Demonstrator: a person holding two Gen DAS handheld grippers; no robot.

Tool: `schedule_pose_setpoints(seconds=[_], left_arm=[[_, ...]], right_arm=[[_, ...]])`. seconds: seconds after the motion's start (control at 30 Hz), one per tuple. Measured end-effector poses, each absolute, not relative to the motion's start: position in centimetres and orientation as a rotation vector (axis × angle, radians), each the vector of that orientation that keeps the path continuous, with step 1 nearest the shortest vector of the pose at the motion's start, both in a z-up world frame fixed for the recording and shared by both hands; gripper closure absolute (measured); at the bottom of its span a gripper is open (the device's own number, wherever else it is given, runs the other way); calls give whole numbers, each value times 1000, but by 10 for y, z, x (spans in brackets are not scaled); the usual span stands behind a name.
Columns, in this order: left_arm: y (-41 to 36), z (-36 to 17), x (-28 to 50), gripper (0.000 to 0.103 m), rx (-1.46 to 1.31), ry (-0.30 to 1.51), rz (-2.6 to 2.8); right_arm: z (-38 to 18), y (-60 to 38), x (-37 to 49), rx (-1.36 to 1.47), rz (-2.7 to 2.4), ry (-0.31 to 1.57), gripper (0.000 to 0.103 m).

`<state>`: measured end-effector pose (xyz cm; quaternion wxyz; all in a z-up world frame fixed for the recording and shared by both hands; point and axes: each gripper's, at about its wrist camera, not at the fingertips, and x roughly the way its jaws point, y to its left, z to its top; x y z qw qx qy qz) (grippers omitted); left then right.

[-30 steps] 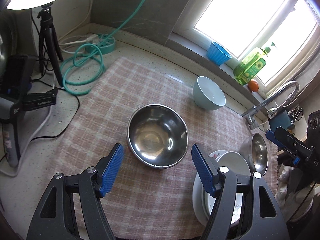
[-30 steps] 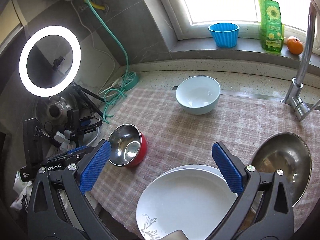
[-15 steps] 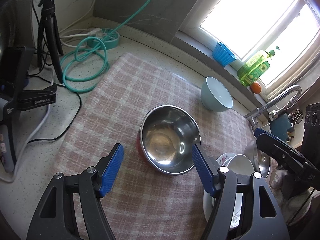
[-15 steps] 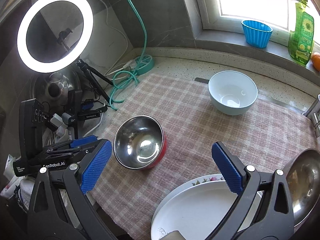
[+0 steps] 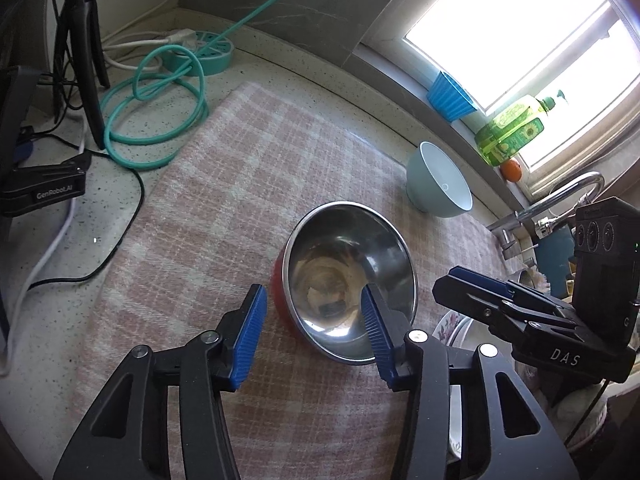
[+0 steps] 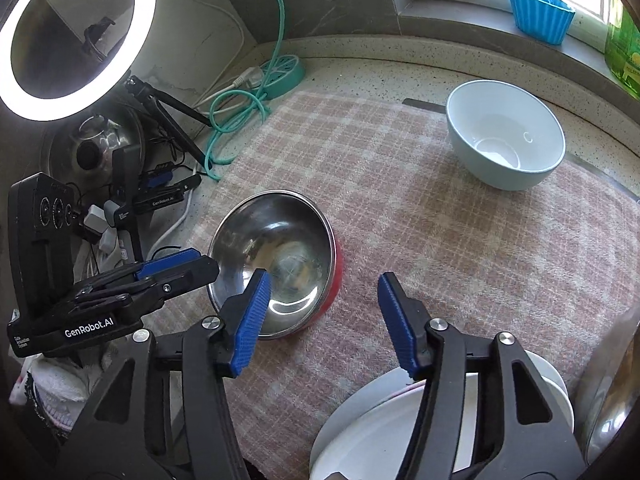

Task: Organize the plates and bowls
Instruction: 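Grasp the red-bottomed steel bowl rim with the left gripper and lift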

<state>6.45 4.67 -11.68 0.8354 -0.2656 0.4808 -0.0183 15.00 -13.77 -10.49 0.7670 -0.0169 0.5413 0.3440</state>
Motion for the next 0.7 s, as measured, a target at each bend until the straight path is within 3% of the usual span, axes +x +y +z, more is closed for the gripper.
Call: schedule_pose_setpoints(seconds=[0.1,0.2,0.47,0.7], left_arm=[[46,-120,67,72,-566,1026,-46],[47,-123,69,73,-570,1032,-42],[50,-126,71,82,-574,1033,-30],[49,-125,71,83,-569,1031,-18]], right_arm=[[-113,-135,155,-21,743,1201,56],[-120,-133,160,-12,735,1220,58],[-136,-125,165,-4,753,1271,84],[-135,-124,165,0,743,1270,89]])
